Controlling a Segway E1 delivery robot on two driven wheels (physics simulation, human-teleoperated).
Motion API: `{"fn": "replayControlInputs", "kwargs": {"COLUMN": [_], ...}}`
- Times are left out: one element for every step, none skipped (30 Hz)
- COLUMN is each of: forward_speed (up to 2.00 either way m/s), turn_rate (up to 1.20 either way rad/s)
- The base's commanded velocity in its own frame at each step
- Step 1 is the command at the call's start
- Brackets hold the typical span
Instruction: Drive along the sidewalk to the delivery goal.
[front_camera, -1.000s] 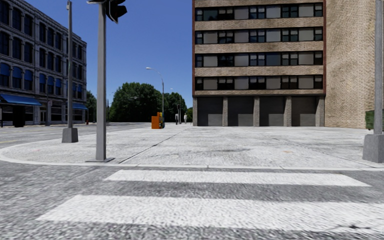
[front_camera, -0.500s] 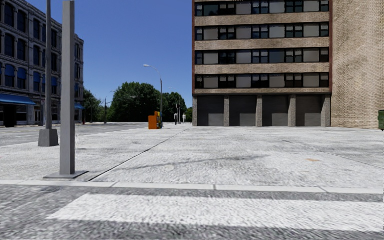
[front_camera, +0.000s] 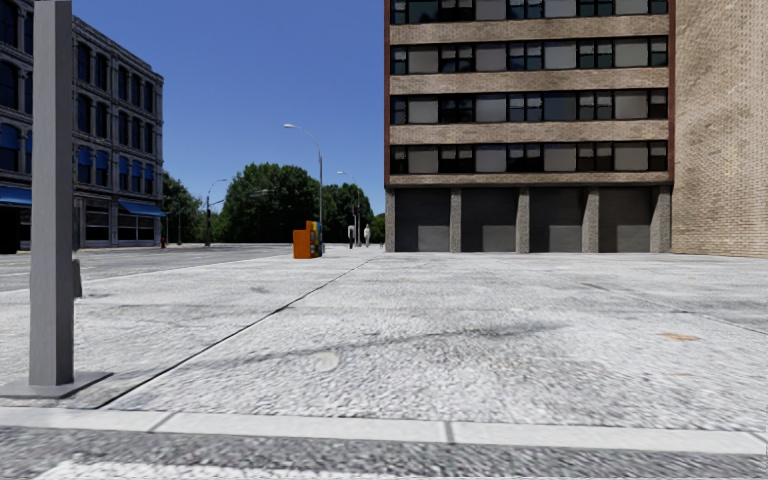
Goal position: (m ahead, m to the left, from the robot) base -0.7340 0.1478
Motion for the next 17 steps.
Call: {"fn": "replayControlInputs", "kwargs": {"forward_speed": [0.00, 0.00, 0.00, 0.00, 0.00, 0.00, 0.00, 0.00, 0.00, 0.00, 0.00, 0.00, 0.00, 0.00, 0.00, 0.00, 0.00], "turn_rate": [0.00, 0.00, 0.00, 0.00, 0.00, 0.00, 0.00, 0.00, 0.00, 0.00, 0.00, 0.00, 0.00, 0.00, 0.00, 0.00, 0.00]}}
